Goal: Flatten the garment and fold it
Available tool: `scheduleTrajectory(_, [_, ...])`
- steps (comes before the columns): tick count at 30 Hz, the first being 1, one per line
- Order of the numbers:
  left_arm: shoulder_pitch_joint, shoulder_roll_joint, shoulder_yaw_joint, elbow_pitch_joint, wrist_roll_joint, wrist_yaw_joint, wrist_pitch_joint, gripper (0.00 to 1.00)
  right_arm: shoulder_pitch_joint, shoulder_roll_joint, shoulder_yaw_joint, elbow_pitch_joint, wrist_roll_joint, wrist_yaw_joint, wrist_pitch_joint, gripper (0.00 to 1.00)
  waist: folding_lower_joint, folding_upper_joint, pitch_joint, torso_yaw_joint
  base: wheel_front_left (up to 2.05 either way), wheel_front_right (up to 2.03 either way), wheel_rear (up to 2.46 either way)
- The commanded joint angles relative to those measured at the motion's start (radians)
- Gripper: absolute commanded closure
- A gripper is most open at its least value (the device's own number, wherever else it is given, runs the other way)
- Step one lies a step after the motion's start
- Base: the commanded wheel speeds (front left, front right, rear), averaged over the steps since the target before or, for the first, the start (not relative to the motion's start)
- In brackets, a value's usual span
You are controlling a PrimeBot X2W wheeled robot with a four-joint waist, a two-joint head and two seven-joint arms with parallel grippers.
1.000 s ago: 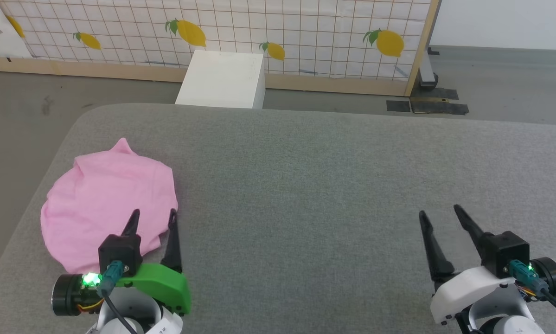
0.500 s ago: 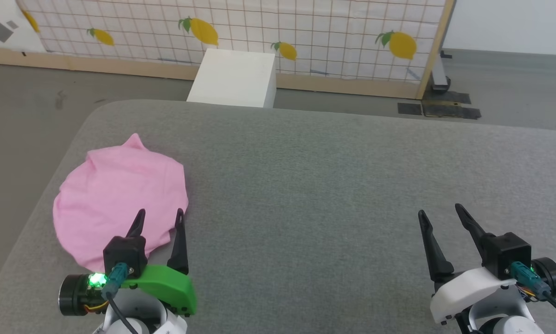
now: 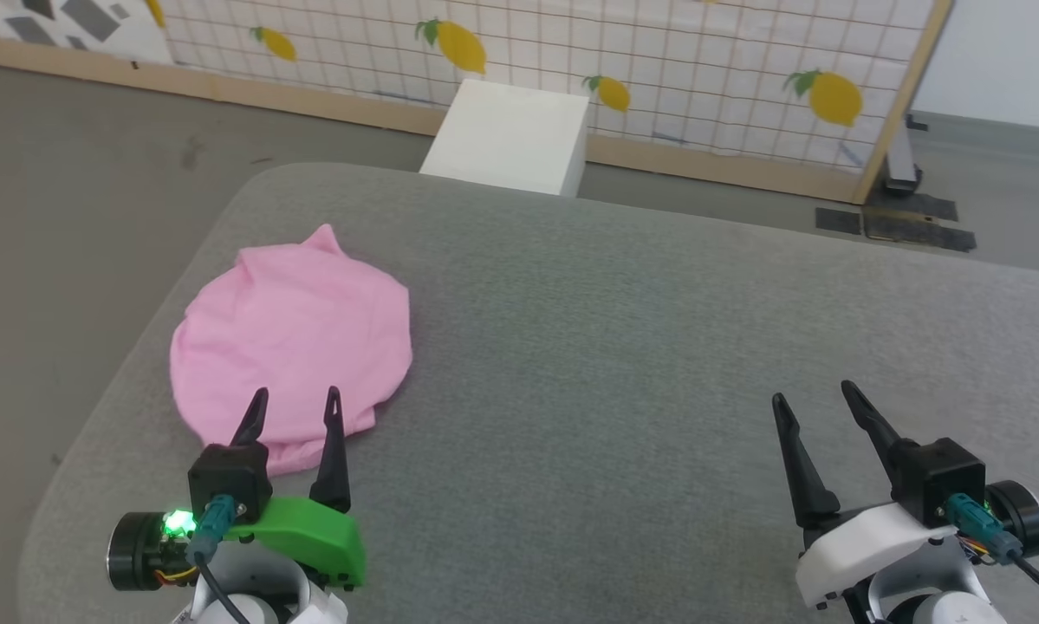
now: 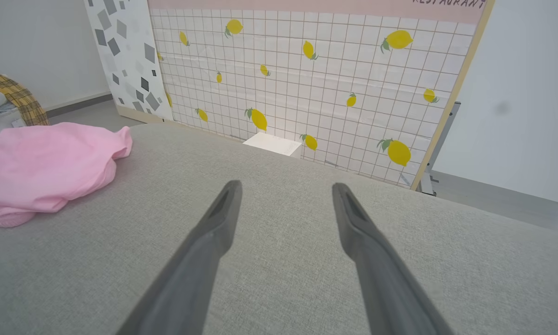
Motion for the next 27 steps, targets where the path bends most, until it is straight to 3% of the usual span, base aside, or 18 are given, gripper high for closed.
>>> scheduleTrajectory(1, [0.001, 0.008, -0.003, -0.001, -0.01, 0.007, -0.011, 0.0, -0.005, 0.001, 0.004, 0.004, 0.004, 0.0, -0.012, 0.0, 0.0, 0.0, 0.001, 0.029, 0.0, 0.0, 0.0])
scheduleTrajectory(27, [0.018, 0.024, -0.029, -0.003, -0.05, 0.038, -0.065, 0.0, -0.01, 0.001, 0.034, 0.021, 0.021, -0.001, -0.056, 0.0, 0.0, 0.0, 0.0, 0.175, -0.04, -0.04, -0.04])
